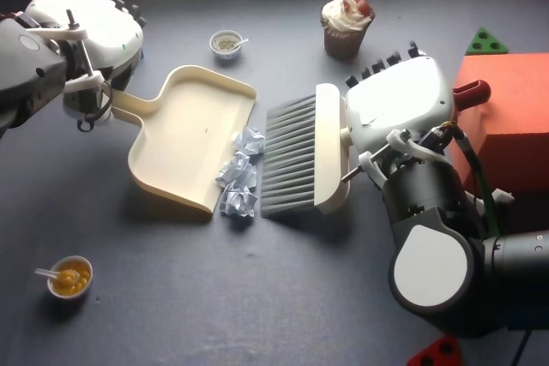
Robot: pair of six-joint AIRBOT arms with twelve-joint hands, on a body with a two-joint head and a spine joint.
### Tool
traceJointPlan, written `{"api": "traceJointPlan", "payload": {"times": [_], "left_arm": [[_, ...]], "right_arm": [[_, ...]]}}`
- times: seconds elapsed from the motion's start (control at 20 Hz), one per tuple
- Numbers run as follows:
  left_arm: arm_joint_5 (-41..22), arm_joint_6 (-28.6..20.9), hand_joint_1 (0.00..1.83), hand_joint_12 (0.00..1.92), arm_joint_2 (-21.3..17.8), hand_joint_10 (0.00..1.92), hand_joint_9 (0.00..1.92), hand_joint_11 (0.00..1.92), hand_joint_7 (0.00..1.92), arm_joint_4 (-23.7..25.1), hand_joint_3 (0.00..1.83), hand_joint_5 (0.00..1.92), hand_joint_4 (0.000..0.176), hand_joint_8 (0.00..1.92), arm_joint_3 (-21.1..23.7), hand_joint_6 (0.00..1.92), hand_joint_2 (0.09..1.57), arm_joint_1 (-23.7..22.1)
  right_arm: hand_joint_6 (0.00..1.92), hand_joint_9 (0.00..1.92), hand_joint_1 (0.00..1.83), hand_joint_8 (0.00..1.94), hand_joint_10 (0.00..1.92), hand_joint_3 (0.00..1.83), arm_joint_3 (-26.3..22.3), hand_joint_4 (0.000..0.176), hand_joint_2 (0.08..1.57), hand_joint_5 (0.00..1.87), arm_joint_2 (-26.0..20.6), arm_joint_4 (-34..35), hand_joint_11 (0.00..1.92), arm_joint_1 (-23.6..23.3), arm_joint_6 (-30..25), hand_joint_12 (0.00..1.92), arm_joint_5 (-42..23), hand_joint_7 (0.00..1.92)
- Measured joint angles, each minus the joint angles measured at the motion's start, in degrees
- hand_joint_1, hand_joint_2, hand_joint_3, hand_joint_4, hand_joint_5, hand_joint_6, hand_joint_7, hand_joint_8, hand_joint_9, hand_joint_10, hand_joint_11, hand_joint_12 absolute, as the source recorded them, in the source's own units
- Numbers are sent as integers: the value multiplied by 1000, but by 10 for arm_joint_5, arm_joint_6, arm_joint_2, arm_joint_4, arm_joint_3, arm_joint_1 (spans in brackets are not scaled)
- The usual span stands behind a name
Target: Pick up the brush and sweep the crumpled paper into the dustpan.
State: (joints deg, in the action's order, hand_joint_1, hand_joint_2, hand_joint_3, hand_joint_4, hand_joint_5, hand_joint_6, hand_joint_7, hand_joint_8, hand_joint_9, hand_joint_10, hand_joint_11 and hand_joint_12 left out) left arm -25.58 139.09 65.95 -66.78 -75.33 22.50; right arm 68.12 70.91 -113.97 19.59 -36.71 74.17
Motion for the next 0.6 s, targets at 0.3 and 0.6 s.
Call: {"api": "traceJointPlan", "payload": {"times": [0.3, 0.6], "left_arm": [[-3, -6, 1127, 488, 0, 2, 278, 120, 360, 3, 2, 1049, 0, 1, 0, 864, 1086, 0], [-6, -12, 1126, 542, -10, 7, 309, 111, 387, 0, 0, 1061, 0, 4, 9, 845, 1082, 6]], "right_arm": [[1921, 1465, 1299, 1941, 1921, 8, 1, 169, 993, 1147, -1, 0, 1546, 0, -2, 1921, -4, 1322], [1921, 1519, 1431, 1941, 1921, 5, 1, 0, 1106, 1244, -16, -1, 1535, -16, -5, 1921, -26, 1360]]}}
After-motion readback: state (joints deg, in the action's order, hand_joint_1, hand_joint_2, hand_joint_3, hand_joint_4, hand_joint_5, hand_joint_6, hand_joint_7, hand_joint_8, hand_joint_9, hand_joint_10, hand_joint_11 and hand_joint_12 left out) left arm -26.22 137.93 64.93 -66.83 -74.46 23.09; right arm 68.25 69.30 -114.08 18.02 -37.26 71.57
